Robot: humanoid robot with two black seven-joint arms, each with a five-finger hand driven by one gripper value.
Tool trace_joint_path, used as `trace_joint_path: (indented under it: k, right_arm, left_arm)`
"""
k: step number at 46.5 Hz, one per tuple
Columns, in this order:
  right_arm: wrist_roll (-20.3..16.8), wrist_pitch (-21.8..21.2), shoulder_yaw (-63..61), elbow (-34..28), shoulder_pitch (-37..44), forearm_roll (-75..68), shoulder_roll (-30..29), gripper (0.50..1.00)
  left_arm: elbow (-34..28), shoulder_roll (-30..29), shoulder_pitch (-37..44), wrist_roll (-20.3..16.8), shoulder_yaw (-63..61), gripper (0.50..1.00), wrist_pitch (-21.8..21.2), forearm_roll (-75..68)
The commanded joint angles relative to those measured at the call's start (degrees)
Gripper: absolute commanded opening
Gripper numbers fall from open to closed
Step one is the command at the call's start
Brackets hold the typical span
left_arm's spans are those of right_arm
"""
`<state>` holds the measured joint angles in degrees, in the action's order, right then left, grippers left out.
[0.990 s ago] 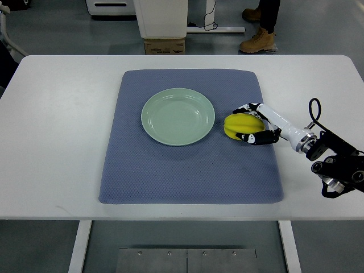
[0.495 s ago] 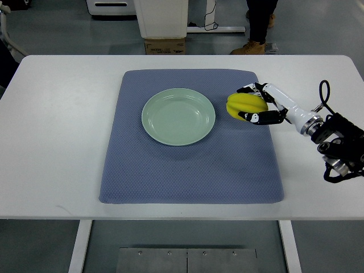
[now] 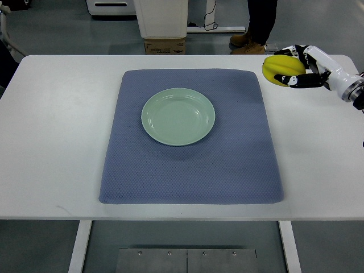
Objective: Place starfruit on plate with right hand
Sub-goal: 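Lift the starfruit with the right hand, away from the mat, then carry the starfruit over the green plate and lower it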
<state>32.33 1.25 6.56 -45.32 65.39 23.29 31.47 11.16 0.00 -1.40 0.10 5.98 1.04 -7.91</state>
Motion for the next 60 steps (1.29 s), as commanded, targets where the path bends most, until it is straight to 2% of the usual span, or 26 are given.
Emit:
trace_joint_path:
  k: [1,7,37,57,60]
  right_arm:
    - [-0.2,-0.3,-0.4,-0.1,0.0,0.0,-0.2,0.500]
    - [-0.4,-0.3,-0.5,-0.1,0.1,0.0,-1.2,0.500]
    - [-1.8,0.3,-0.8,0.8,3.3,0.0,-18.0,0.500]
    - [-3.1,0.6,-0.2,4.7,0.9,0.1,-27.8,0.500]
    - [-3.1,0.5,-0.1,7.5,0.6,0.2,-30.3,0.500]
  left_arm:
    - [0.0,0.0,0.0,0.0,0.0,1.000,0.0,0.0]
    - [0.0,0.0,0.0,0.0,0.0,1.000,0.0,0.0]
    - [0.0,0.0,0.0,0.1,0.0,1.000,0.0,0.0]
    - [0.0,0.0,0.0,0.0,0.0,1.000,0.0,0.0]
    - [0.0,0.0,0.0,0.0,0.0,1.000,0.0,0.0]
